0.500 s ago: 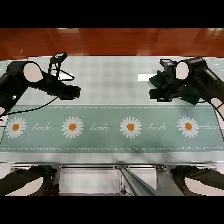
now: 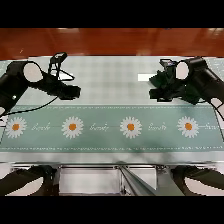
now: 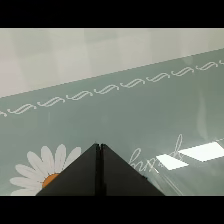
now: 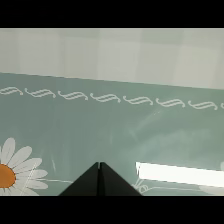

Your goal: Fold the shirts.

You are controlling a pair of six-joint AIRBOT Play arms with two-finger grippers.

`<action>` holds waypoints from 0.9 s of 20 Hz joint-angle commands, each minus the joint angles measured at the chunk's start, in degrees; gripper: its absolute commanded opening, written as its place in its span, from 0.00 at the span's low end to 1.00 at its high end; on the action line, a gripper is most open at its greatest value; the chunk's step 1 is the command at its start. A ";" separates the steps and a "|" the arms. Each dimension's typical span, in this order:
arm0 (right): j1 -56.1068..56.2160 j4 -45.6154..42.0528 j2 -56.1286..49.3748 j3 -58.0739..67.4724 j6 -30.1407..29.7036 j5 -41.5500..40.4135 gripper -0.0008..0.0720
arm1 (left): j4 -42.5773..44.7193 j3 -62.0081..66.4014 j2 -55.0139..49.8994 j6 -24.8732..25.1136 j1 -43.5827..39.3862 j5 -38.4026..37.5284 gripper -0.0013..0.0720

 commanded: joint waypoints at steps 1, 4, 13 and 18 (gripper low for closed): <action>0.04 0.02 -0.02 0.07 0.00 0.02 0.05 | 0.00 0.00 0.04 0.00 -0.02 0.00 0.05; 0.04 0.02 -0.02 0.07 0.02 -0.04 0.05 | 0.00 0.00 0.04 0.02 -0.02 1.51 0.05; -0.42 -14.36 -0.04 4.52 -0.48 -28.17 0.58 | 12.70 2.78 -0.26 1.55 2.03 15.52 0.71; -16.39 -28.44 -2.27 9.68 3.89 -29.88 0.57 | 14.40 1.03 4.76 -4.94 9.86 6.93 0.71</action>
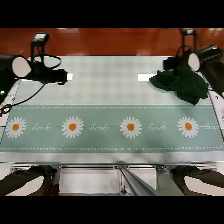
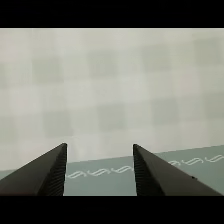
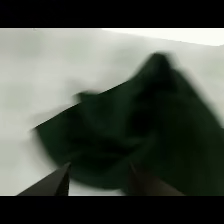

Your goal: Fold the shirts.

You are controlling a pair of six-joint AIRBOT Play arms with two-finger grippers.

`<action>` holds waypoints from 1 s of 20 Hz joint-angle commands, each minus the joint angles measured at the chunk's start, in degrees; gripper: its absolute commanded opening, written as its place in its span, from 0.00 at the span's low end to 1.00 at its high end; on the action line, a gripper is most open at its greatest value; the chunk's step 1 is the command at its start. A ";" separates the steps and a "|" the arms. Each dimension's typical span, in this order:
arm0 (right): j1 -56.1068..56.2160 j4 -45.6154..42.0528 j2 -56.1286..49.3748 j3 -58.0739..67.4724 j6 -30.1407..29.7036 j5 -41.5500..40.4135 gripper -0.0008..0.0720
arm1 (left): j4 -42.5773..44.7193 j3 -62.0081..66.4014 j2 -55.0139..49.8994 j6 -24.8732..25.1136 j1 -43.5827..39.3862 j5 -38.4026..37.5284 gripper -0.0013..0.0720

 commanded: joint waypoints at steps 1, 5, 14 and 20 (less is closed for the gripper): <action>-12.48 -4.20 -2.97 2.58 0.15 -3.13 0.57 | 1.22 -5.07 5.90 -2.32 3.98 -1.53 0.71; -24.79 11.72 -10.99 2.58 -9.22 -3.19 0.57 | -5.01 -20.24 18.64 -2.54 3.89 4.68 0.71; -26.84 20.74 -22.10 2.58 -12.87 -1.25 0.42 | -11.21 -26.86 23.32 -2.49 3.93 6.58 0.71; -26.84 28.02 -19.47 13.79 -20.11 13.81 0.05 | -3.61 -23.76 24.17 -2.29 9.07 5.38 0.71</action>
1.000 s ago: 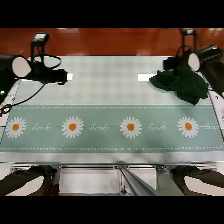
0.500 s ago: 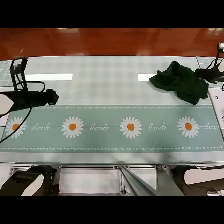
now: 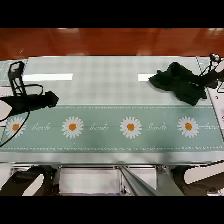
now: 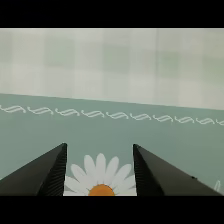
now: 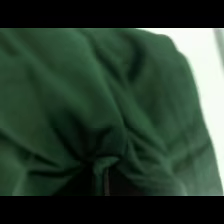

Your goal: Fold the shirts.

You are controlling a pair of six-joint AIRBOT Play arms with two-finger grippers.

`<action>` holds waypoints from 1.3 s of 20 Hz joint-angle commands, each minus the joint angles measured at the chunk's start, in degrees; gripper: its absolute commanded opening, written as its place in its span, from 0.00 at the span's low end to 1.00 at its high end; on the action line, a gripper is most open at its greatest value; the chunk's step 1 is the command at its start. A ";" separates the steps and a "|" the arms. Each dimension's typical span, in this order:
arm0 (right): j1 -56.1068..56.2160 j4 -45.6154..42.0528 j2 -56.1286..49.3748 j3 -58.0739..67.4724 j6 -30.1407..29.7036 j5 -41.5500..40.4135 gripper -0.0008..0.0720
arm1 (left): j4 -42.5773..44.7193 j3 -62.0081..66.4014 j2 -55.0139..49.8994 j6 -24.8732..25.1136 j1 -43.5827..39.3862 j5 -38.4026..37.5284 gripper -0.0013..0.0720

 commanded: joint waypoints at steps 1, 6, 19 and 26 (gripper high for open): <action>-0.11 4.92 4.04 7.98 -3.32 7.04 0.05 | 3.58 2.73 1.18 0.04 5.81 -1.84 0.71; 0.83 12.94 18.95 15.80 -4.81 2.19 0.05 | 1.81 3.78 7.02 0.04 12.22 -2.93 0.71; 22.71 11.15 35.54 33.24 -10.16 0.17 0.04 | -3.50 -1.92 12.63 0.07 4.48 -2.47 0.71; 48.83 8.74 36.41 28.26 -10.47 6.32 0.04 | -5.01 -1.92 12.63 0.07 4.48 -1.53 0.71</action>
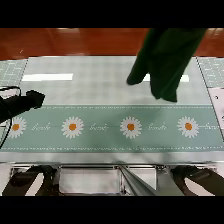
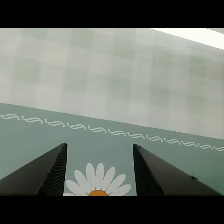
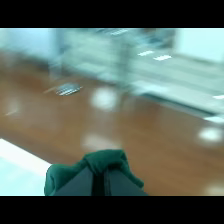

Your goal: Fold the shirts.

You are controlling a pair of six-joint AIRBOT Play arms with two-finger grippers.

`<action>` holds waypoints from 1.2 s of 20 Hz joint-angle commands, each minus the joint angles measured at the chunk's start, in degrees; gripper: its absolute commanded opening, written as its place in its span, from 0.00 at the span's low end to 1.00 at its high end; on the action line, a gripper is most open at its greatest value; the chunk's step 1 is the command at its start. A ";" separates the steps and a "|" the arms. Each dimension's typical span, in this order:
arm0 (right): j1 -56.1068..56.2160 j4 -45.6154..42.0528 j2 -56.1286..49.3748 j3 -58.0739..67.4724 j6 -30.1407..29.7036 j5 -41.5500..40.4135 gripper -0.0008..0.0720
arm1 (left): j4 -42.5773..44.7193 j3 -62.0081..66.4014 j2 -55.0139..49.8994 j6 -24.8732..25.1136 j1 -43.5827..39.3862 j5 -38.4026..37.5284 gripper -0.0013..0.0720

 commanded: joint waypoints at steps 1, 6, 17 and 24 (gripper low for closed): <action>14.53 -2.97 -0.66 -4.11 3.30 2.40 0.04 | -0.83 -0.07 0.04 0.00 -0.07 0.35 0.71; 23.87 -8.33 -11.34 -6.67 10.73 6.54 0.04 | -0.92 -0.07 0.04 0.00 -0.07 0.31 0.71; 20.09 16.39 -34.05 -13.49 10.27 6.08 0.57 | -3.06 -0.07 -1.36 0.00 -0.09 0.28 0.71; -12.33 4.42 -21.53 -20.87 14.19 19.12 0.57 | -17.97 -2.40 -8.98 4.02 -0.09 -13.81 0.71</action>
